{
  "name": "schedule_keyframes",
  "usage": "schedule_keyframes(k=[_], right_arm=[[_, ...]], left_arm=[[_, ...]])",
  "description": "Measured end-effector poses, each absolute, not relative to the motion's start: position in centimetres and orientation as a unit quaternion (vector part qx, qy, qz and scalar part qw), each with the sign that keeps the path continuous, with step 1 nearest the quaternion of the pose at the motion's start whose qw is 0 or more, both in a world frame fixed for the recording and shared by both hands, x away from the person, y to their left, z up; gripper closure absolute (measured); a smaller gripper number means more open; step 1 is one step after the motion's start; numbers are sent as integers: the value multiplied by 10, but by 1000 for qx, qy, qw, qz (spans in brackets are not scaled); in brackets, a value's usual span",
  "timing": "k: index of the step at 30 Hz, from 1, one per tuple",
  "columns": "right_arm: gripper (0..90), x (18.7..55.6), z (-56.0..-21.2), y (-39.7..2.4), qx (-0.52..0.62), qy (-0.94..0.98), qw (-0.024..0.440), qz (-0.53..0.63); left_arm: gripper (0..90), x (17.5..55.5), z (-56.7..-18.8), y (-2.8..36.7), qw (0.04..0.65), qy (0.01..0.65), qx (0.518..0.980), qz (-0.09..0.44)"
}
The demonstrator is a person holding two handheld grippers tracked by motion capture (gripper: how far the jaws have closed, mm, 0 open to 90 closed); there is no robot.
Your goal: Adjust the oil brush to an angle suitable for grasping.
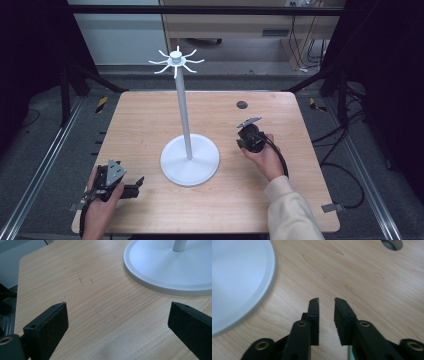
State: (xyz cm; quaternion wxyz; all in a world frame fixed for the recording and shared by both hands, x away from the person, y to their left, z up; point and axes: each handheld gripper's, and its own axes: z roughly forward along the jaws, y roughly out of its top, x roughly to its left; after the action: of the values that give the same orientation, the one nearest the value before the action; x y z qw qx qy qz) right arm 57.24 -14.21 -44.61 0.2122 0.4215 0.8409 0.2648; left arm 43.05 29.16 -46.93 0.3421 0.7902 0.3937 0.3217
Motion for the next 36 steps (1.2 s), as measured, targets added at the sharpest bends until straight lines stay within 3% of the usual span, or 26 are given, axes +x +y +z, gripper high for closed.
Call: schedule_keyframes(k=[5, 30, 36], right_arm=[[900, 572, -450, -154, 437, 839, 202, 254], [900, 581, -476, -171, 469, 843, 183, 188], [900, 581, -476, -169, 473, 840, 214, 156]], left_arm=[[26, 430, -469, 293, 343, 394, 790, 322], [27, 431, -470, 290, 339, 388, 796, 317], [26, 431, -470, 289, 340, 387, 797, 316]])
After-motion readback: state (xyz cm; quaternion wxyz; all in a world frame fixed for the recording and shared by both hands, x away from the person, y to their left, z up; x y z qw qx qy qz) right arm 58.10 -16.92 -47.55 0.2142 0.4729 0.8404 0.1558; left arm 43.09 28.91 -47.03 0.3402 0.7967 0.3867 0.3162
